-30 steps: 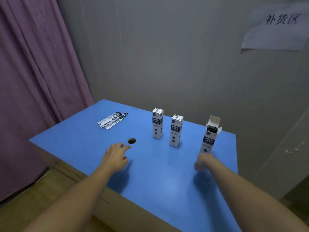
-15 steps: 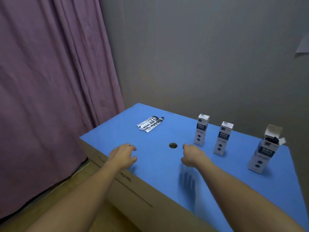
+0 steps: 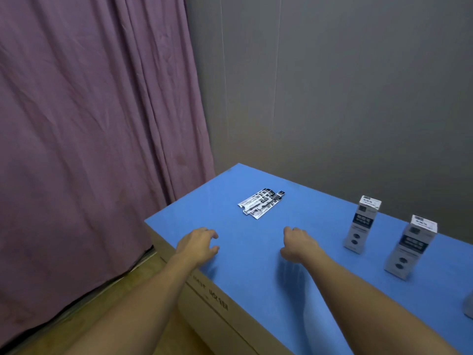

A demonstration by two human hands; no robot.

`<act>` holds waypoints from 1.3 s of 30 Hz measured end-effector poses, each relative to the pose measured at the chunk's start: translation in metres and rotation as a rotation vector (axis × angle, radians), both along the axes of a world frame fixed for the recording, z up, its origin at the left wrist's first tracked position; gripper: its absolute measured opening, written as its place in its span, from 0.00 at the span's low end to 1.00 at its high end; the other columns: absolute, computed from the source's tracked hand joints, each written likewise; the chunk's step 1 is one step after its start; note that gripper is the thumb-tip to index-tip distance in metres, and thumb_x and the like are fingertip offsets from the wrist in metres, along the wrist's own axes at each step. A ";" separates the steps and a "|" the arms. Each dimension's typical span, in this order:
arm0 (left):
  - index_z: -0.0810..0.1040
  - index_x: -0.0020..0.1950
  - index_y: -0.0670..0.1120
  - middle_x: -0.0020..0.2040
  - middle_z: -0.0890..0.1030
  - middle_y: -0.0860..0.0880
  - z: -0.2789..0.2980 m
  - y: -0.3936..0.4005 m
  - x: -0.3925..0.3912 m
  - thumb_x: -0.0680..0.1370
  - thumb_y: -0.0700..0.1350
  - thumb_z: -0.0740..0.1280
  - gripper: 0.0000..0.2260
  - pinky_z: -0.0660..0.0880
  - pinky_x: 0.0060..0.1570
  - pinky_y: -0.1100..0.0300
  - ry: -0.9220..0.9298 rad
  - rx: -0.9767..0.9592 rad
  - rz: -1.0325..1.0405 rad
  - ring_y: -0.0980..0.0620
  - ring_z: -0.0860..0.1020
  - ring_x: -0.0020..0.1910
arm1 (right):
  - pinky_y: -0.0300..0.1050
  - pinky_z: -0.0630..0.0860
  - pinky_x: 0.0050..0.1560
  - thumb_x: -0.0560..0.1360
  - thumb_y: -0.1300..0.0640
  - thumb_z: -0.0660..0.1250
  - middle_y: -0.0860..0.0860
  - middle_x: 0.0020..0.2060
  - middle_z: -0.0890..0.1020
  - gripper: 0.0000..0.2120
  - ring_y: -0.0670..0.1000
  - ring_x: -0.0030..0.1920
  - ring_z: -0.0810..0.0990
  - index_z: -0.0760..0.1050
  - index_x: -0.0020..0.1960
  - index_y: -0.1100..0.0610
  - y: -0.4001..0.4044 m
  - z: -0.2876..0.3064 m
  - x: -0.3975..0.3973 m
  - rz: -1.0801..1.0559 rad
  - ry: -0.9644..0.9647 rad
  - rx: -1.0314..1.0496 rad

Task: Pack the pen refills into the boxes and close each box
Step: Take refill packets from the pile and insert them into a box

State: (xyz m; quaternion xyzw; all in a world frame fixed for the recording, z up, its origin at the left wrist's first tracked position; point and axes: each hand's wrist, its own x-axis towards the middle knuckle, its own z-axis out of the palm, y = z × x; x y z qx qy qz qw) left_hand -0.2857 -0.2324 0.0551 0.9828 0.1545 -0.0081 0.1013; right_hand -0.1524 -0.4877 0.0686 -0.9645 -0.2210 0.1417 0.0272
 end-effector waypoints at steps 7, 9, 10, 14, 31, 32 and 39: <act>0.74 0.68 0.54 0.64 0.76 0.55 -0.007 0.032 0.087 0.79 0.55 0.65 0.18 0.74 0.60 0.54 0.039 -0.028 -0.002 0.52 0.74 0.64 | 0.52 0.73 0.58 0.77 0.55 0.61 0.55 0.63 0.72 0.18 0.57 0.64 0.71 0.66 0.65 0.58 0.024 -0.003 0.068 -0.063 0.041 0.012; 0.75 0.68 0.54 0.64 0.76 0.54 -0.007 0.034 0.114 0.79 0.55 0.65 0.18 0.75 0.60 0.54 0.032 -0.047 -0.005 0.52 0.75 0.63 | 0.52 0.73 0.58 0.77 0.56 0.61 0.55 0.63 0.72 0.18 0.57 0.64 0.71 0.66 0.65 0.58 0.028 -0.005 0.086 -0.083 0.051 0.014; 0.75 0.68 0.53 0.63 0.77 0.54 -0.009 0.035 0.126 0.79 0.55 0.65 0.17 0.75 0.59 0.54 0.027 -0.060 -0.004 0.52 0.75 0.62 | 0.52 0.73 0.58 0.77 0.56 0.61 0.55 0.63 0.72 0.18 0.57 0.64 0.71 0.66 0.65 0.58 0.029 -0.006 0.094 -0.091 0.055 0.018; 0.77 0.65 0.51 0.60 0.79 0.51 -0.022 0.030 0.170 0.79 0.51 0.66 0.14 0.75 0.57 0.55 -0.006 -0.175 0.022 0.51 0.77 0.57 | 0.51 0.73 0.56 0.77 0.57 0.60 0.56 0.62 0.73 0.16 0.58 0.63 0.72 0.66 0.64 0.59 0.032 -0.020 0.121 -0.122 0.070 0.044; 0.80 0.58 0.43 0.58 0.80 0.44 -0.039 0.027 0.317 0.79 0.47 0.67 0.11 0.77 0.53 0.53 -0.008 -0.177 0.166 0.43 0.79 0.57 | 0.53 0.75 0.60 0.76 0.56 0.62 0.56 0.64 0.74 0.22 0.58 0.64 0.73 0.66 0.69 0.58 0.022 -0.033 0.173 -0.306 0.088 0.169; 0.79 0.59 0.43 0.59 0.79 0.44 -0.042 0.028 0.322 0.79 0.47 0.67 0.12 0.77 0.53 0.53 -0.001 -0.176 0.163 0.43 0.79 0.57 | 0.53 0.75 0.60 0.76 0.56 0.62 0.56 0.64 0.74 0.22 0.58 0.64 0.73 0.66 0.69 0.58 0.022 -0.034 0.175 -0.315 0.086 0.170; 0.79 0.55 0.44 0.57 0.78 0.43 -0.051 0.024 0.339 0.75 0.53 0.70 0.15 0.79 0.53 0.50 0.096 -0.177 0.156 0.41 0.78 0.55 | 0.52 0.75 0.60 0.76 0.57 0.62 0.55 0.65 0.74 0.22 0.57 0.64 0.74 0.66 0.70 0.57 0.032 -0.041 0.177 -0.329 0.081 0.191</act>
